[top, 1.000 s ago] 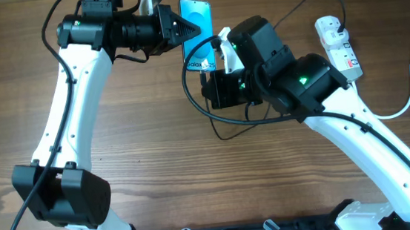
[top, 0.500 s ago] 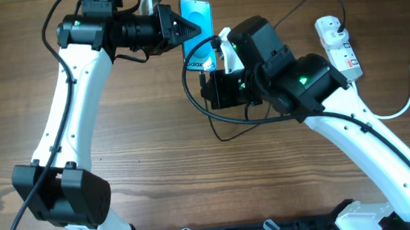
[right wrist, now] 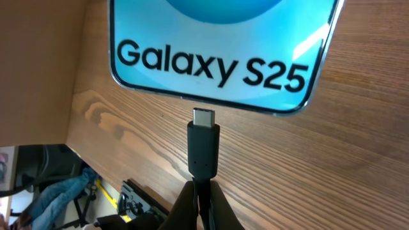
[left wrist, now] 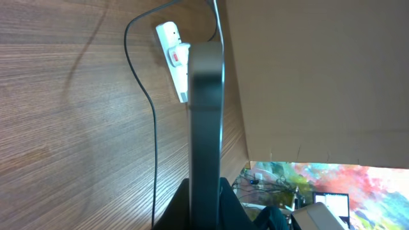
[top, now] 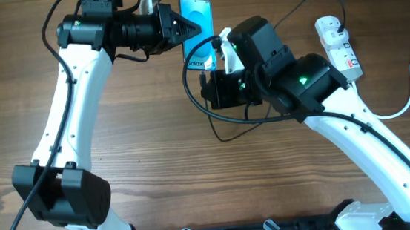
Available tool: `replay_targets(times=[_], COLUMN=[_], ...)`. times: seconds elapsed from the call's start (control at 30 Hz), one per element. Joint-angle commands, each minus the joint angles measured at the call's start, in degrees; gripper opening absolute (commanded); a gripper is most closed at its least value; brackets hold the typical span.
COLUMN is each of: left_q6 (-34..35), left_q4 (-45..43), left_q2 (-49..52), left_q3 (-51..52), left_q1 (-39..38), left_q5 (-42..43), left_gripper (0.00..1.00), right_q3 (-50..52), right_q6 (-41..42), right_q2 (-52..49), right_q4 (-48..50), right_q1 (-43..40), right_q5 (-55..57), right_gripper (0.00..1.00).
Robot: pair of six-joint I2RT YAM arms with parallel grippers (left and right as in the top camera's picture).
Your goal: Plug charger to phone and switch on socket
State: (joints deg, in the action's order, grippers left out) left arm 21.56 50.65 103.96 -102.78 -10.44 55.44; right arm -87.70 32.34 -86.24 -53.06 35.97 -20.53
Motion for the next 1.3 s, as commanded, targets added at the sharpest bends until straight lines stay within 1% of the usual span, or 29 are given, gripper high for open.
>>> replay_targets(times=[0.0,0.6,1.0,1.1,1.27], left_q6=[1.64,1.16,1.11,-0.48,-0.83], left_q4=[-1.62,-1.40,-1.42,-1.38,-1.14], left_q2=[-0.09,-0.09,-0.09,-0.09,-0.09], left_q3=[-0.31,-0.31,-0.31,-0.31,-0.31], left_q1=[0.11,0.11,0.11,0.11,0.11], left_q5=[2.21,2.91,4.96,5.53,5.64], left_gripper=[0.04,0.04,0.04,0.04,0.04], right_q3=[-1.73,-1.73,-1.73,-1.73,-1.73], right_q6=[0.66,0.57,0.46,0.46,0.50], right_q2=[0.35,0.35,0.35,0.35,0.35], right_q4=[-0.13,1.60,1.64,1.66,2.01], right_q1=[0.02,0.02,0.02,0.00,-0.04], right_q5=[-0.50,1.27,2.19,2.97,2.95], right_gripper=[0.04,0.04,0.04,0.04,0.04])
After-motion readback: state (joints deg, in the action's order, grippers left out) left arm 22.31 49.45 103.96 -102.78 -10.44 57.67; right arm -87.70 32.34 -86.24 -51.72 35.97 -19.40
